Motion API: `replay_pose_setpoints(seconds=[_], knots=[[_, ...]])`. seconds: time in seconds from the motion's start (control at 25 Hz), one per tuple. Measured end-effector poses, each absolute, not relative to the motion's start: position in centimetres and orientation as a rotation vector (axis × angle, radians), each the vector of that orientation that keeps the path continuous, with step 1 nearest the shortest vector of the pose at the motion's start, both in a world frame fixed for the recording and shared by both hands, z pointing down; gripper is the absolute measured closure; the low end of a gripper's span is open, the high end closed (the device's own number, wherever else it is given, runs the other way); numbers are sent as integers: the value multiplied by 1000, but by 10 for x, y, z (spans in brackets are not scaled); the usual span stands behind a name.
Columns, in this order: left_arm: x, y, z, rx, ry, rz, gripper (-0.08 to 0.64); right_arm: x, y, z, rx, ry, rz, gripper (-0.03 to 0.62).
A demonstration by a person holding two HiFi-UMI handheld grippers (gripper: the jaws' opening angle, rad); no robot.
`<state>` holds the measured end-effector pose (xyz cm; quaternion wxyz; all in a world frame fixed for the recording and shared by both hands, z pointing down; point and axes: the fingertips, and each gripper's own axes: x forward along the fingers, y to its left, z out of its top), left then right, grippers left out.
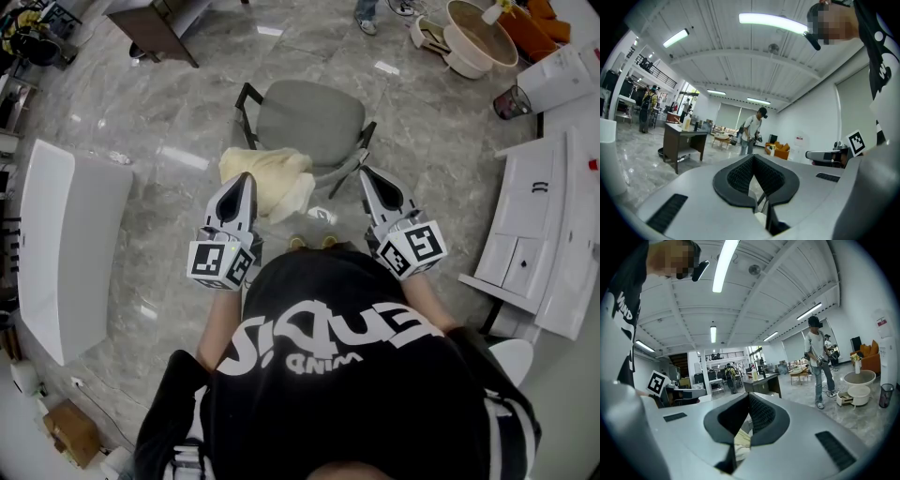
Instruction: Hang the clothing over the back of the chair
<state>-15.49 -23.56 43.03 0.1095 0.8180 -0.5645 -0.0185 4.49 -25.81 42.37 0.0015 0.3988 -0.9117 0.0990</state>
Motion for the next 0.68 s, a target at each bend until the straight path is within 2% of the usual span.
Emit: replay_pose_setpoints(seconds=[0.68], knots=[[-159, -232, 432, 2379, -1658, -29, 545, 40, -250, 424, 1233, -2848, 319, 578]])
